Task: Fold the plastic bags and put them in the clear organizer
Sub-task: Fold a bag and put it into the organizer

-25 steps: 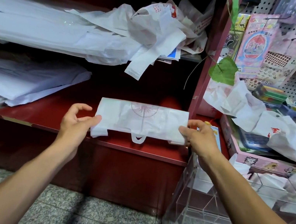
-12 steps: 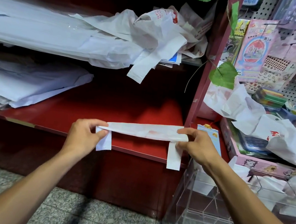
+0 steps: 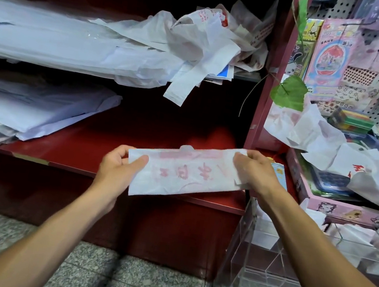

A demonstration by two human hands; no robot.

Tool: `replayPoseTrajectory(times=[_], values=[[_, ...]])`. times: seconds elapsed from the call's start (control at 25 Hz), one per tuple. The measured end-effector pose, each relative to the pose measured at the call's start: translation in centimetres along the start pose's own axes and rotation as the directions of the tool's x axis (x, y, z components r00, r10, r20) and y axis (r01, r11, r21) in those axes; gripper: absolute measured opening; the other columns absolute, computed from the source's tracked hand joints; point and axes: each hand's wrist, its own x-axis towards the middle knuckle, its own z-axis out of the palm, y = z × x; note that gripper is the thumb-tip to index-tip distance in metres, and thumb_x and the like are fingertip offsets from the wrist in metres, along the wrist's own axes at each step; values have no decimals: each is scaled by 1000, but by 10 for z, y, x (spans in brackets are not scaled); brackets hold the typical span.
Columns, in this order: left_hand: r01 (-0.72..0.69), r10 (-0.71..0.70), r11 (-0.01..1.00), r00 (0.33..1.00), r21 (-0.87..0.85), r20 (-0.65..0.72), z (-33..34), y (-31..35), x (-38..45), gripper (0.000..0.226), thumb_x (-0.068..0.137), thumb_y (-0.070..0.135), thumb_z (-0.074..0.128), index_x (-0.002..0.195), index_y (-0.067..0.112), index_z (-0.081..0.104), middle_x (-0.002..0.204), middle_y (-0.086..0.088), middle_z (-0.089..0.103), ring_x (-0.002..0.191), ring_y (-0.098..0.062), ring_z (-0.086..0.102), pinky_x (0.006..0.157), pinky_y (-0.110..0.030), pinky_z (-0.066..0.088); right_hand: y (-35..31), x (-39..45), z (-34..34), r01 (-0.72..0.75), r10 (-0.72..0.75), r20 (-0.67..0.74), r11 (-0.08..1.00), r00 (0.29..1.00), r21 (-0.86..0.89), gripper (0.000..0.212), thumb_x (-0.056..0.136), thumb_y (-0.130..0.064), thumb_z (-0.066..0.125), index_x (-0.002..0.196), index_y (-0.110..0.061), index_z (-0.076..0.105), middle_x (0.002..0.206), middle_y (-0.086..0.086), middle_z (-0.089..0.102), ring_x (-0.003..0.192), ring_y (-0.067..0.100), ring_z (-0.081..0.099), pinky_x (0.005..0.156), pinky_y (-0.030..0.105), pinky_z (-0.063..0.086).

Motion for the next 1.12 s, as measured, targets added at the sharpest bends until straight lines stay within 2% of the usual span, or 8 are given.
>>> replayPoseTrajectory(times=[0.12,0.28,0.4,0.52,0.84,0.92,1.04,1.12], values=[[37,-17,986,992,161,-124,0,-22,5,22,86,16,73,102,21,60,82,0,69,68,-14,64,57,-25,49,16,5,9,-98,106,41,982,994,-161,54,87,-11,64,137,-11,44,115,3,61,103,20,59,86,30,46],[-50,92,976,977,212,-194,-3,-34,16,21,87,12,70,102,23,62,89,-2,65,76,-17,60,68,-29,49,15,-1,23,248,-337,-51,781,940,-573,51,85,-10,58,135,-14,49,126,9,53,112,28,53,97,35,42],[-15,61,985,961,170,-269,3,-34,16,15,87,8,67,94,20,63,90,0,65,79,-17,59,64,-27,47,11,-19,39,507,-508,199,589,838,-630,33,89,-21,56,123,-21,55,119,2,60,98,24,59,91,38,47],[94,-74,981,990,168,-121,11,-33,5,17,83,0,66,92,14,67,81,-2,63,61,-15,53,46,-21,40,20,-30,52,575,-297,492,457,818,-679,26,94,-33,50,117,-24,57,119,0,64,103,24,61,90,37,46],[301,-357,933,852,198,384,24,-20,-21,25,86,10,70,111,9,68,93,-14,76,54,-15,64,41,-18,32,24,-43,44,688,-317,611,306,725,-658,68,78,-24,59,142,-25,37,143,-4,39,123,21,42,98,37,36],[215,-345,934,746,285,569,21,-14,-24,29,86,18,72,114,16,67,84,-15,75,50,-18,58,39,-18,29,33,-41,43,707,-240,665,222,708,-672,70,80,-34,63,143,-26,34,141,-4,40,124,21,42,99,38,35],[-200,17,929,864,311,503,15,-15,-13,33,70,27,77,103,29,72,70,2,67,55,-15,49,49,-22,37,42,-35,36,681,-288,624,177,726,-710,53,86,-36,63,133,-22,43,131,-2,46,116,22,49,95,35,38],[-573,255,677,772,462,583,9,-23,-8,55,66,28,77,118,38,62,107,18,63,90,-3,55,77,-17,42,45,-34,34,686,-352,596,247,722,-684,38,87,-28,61,122,-21,48,122,-2,51,106,22,54,89,33,40]])
